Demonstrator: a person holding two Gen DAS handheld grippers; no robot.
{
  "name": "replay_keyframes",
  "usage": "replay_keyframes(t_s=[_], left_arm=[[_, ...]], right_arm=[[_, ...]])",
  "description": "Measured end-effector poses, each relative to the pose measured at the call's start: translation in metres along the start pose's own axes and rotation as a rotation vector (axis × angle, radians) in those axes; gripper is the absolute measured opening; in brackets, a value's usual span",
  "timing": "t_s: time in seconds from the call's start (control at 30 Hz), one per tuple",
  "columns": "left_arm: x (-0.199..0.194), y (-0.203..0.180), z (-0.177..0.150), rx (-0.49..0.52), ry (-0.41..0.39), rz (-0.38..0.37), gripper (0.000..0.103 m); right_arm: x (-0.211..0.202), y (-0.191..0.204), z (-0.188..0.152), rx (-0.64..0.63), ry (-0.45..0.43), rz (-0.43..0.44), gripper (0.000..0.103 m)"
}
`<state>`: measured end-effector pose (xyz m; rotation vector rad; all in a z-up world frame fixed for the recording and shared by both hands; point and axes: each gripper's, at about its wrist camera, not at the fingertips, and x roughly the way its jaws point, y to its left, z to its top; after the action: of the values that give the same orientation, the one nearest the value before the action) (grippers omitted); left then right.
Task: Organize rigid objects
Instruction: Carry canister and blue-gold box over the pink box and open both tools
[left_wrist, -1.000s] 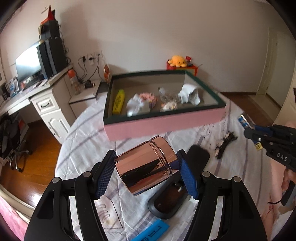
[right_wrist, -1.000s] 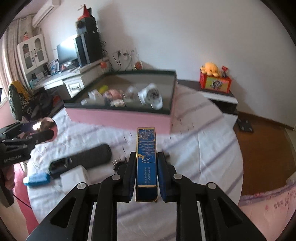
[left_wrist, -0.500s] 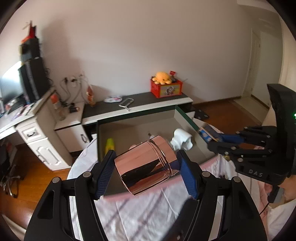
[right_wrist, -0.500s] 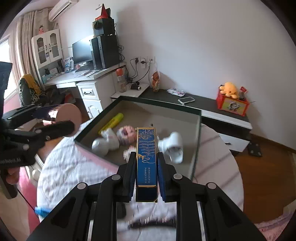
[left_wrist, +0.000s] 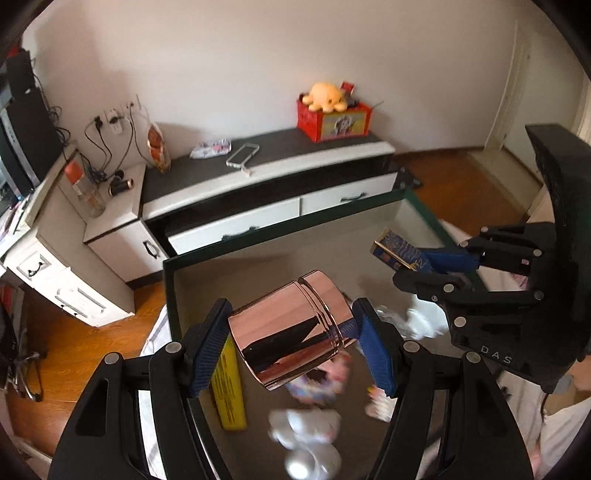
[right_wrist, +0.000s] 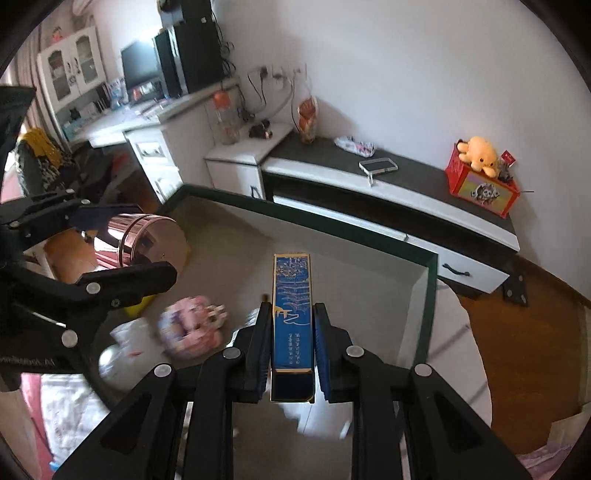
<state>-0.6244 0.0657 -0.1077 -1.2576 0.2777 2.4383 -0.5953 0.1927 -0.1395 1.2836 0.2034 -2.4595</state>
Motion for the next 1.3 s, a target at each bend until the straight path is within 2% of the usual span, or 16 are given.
replay_keyframes(t_s=[0.2,0.33,0.47,0.53,0.57,0.63,0.77,0.8,0.83,0.9,1.0,1.2,1.27,1.3], left_arm=[[0.045,0.013,0.004,-0.024,0.080,0.015,0.068],[0.061,0.015,0.000,-0.022,0.111,0.027,0.068],[0.063,0.016,-0.002,-0.035,0.111,0.037,0.069],[0.059,0.016,-0.002,-0.046,0.096,0.040,0.074],[0.054,0.017,-0.002,-0.059,0.086,0.040,0.081],[0.046,0.019,-0.002,-0.068,0.064,0.045,0.086],[0.023,0.014,-0.006,-0.058,0.032,0.054,0.095],[0.015,0.012,-0.008,-0.058,0.018,0.063,0.097],[0.010,0.011,-0.010,-0.058,0.005,0.069,0.097],[-0.006,0.008,-0.016,-0.058,-0.025,0.081,0.102],[-0.034,0.001,-0.027,-0.049,-0.091,0.094,0.103],[-0.094,-0.013,-0.065,-0.065,-0.194,0.128,0.103],[-0.115,-0.019,-0.079,-0.061,-0.229,0.155,0.103],[-0.127,-0.023,-0.087,-0.055,-0.252,0.156,0.103]], right_arm=[[0.036,-0.006,0.008,-0.013,0.072,-0.015,0.021],[0.048,-0.009,0.008,-0.022,0.111,-0.040,0.021],[0.040,-0.010,0.010,-0.024,0.083,-0.031,0.022],[0.038,-0.009,0.012,-0.022,0.070,-0.046,0.022],[0.034,-0.010,0.012,-0.013,0.062,-0.049,0.023],[0.030,-0.009,0.012,0.000,0.056,-0.036,0.037],[0.017,-0.003,0.008,-0.013,0.039,-0.033,0.039],[0.012,-0.002,0.007,-0.012,0.031,-0.033,0.043],[0.007,0.000,0.006,-0.012,0.027,-0.034,0.054],[-0.004,0.004,0.002,-0.016,0.005,-0.034,0.068],[-0.026,0.012,-0.006,-0.024,-0.019,-0.030,0.080],[-0.072,0.030,-0.029,-0.052,-0.086,-0.058,0.085],[-0.088,0.036,-0.038,-0.063,-0.119,-0.054,0.091],[-0.100,0.040,-0.045,-0.066,-0.143,-0.055,0.102]])
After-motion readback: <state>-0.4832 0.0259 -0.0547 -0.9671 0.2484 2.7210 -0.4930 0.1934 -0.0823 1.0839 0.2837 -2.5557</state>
